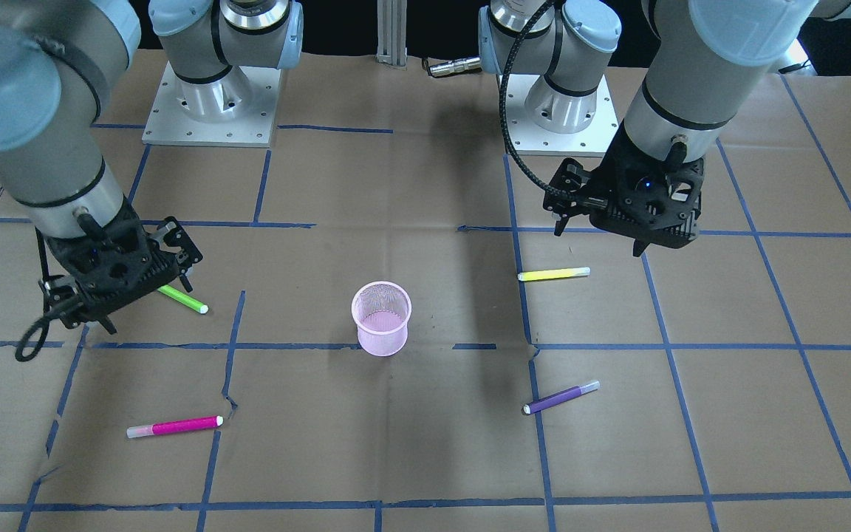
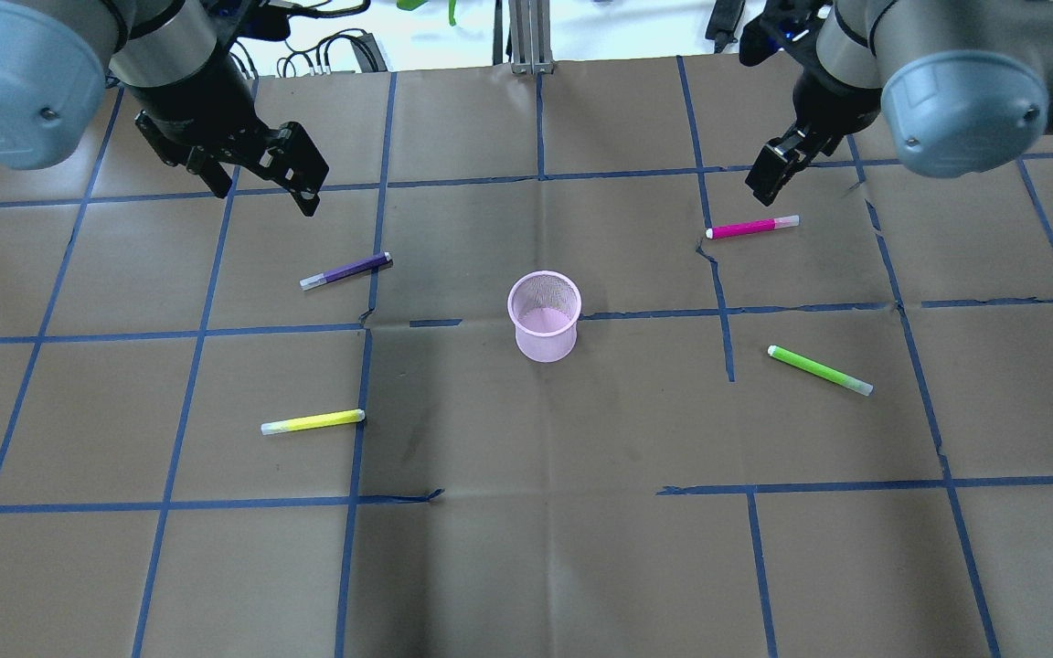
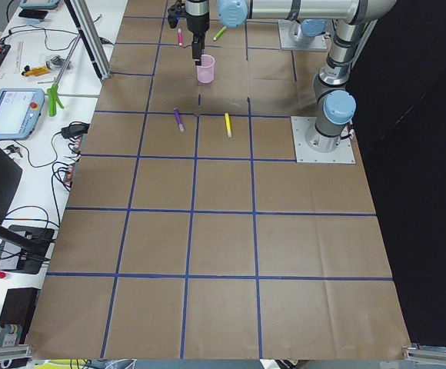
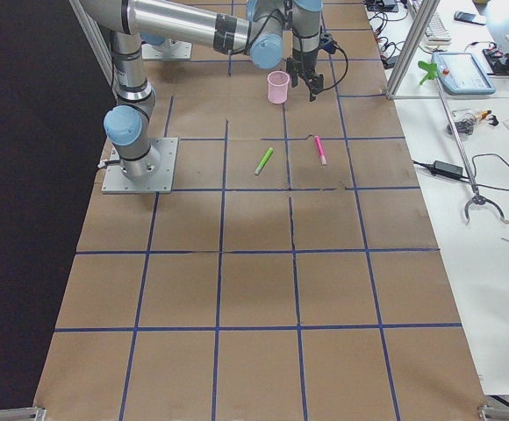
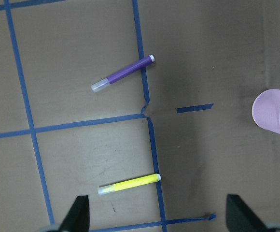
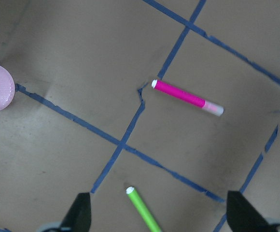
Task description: Insert purple and pink pens into pink cup
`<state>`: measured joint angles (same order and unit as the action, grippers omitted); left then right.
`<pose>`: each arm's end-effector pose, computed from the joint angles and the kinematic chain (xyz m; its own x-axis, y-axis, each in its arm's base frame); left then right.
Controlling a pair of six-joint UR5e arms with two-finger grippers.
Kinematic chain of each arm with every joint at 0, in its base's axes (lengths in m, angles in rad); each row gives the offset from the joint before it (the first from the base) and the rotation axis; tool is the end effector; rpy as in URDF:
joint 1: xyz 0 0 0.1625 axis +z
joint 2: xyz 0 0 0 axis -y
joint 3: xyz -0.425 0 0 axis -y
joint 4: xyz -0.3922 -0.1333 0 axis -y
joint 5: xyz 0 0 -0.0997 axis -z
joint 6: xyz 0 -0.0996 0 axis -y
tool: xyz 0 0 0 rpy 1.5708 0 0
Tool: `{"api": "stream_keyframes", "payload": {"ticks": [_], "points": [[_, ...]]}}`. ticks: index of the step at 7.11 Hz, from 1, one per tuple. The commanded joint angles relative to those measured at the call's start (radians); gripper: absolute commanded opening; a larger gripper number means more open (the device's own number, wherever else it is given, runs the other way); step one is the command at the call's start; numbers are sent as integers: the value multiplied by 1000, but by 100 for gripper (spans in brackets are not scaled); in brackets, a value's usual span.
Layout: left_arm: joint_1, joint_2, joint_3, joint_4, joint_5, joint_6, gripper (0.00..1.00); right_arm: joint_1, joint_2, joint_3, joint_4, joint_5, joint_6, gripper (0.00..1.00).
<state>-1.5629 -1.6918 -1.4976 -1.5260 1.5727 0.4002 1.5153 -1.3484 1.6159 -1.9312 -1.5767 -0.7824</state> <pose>-0.1288 -0.5435 0.4657 -0.9240 0.3823 -0.0006 0.3823 0.9240 0.0035 0.1003 -0.5870 0.3834 -0.7470 -0.6611 0.0696 -0.6647 0.7446 -0.0617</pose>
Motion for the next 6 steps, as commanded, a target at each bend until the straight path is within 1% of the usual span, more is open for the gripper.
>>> {"api": "stream_keyframes", "payload": {"ticks": [1, 2, 3, 4, 5, 6], "points": [[-2, -9, 0, 12, -22, 391, 98, -3, 102, 10, -70, 3, -179, 100], [-2, -15, -1, 15, -22, 502, 98, -4, 165, 13, -210, -9, -283, 100], [-2, -43, 2, 15, -11, 622, 98, -3, 205, 24, -236, -8, -405, 100], [-3, -80, 2, 14, 50, 638, 98, -3, 239, 27, -239, -3, -528, 100], [-6, -119, 3, 13, 137, 641, 98, -4, 288, 15, -303, -5, -708, 100], [-9, -159, 5, 17, 168, 649, 98, -4, 325, 10, -355, 7, -756, 100]]}}
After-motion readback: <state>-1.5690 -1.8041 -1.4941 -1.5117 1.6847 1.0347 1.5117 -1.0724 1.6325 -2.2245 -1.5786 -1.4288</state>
